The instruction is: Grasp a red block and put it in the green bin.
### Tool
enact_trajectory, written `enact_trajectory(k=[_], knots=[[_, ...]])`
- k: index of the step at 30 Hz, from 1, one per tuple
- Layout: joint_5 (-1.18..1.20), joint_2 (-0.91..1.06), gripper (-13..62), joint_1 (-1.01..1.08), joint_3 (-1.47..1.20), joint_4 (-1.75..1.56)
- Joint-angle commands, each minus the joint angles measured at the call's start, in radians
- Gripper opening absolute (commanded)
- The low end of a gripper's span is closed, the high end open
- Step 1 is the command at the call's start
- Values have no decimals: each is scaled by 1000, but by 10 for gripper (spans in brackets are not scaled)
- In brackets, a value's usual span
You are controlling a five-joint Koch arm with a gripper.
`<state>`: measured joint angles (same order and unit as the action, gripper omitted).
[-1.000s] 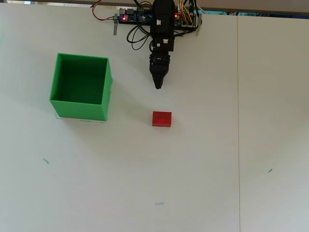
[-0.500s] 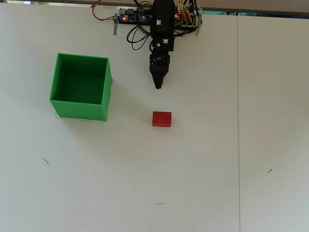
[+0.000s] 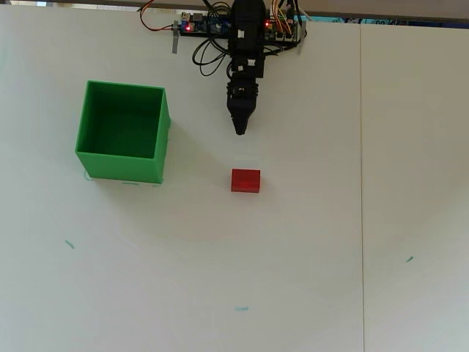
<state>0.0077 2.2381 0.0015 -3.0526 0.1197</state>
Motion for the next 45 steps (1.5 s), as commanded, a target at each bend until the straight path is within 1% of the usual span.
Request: enact_trajectory(k=[1,3,5,10,13,14,16,19,21,24,25,29,31,34,35,40,43,45], knots=[[9,89,334,-8,-87,37],[8,89,328,-6,-49,38],[8,89,327,-8,46,77],[9,87,326,-37,440,394],[8,84,326,-126,672,502],[8,69,326,-176,782,591],[6,-32,332,-192,1002,696],[9,-126,338,-198,1221,907],[9,-184,338,-183,1272,1029],[9,-293,332,-183,1321,1037],[-9,-356,324,-183,1315,1039],[-250,-382,337,-178,1331,1039],[-325,-442,337,-150,1396,1055],[-324,-561,366,-143,1566,1324],[-321,-571,370,-138,1591,1358],[-374,-669,371,-18,1738,1397],[-391,-703,371,-15,1744,1439],[-359,-736,370,-40,1767,1450]])
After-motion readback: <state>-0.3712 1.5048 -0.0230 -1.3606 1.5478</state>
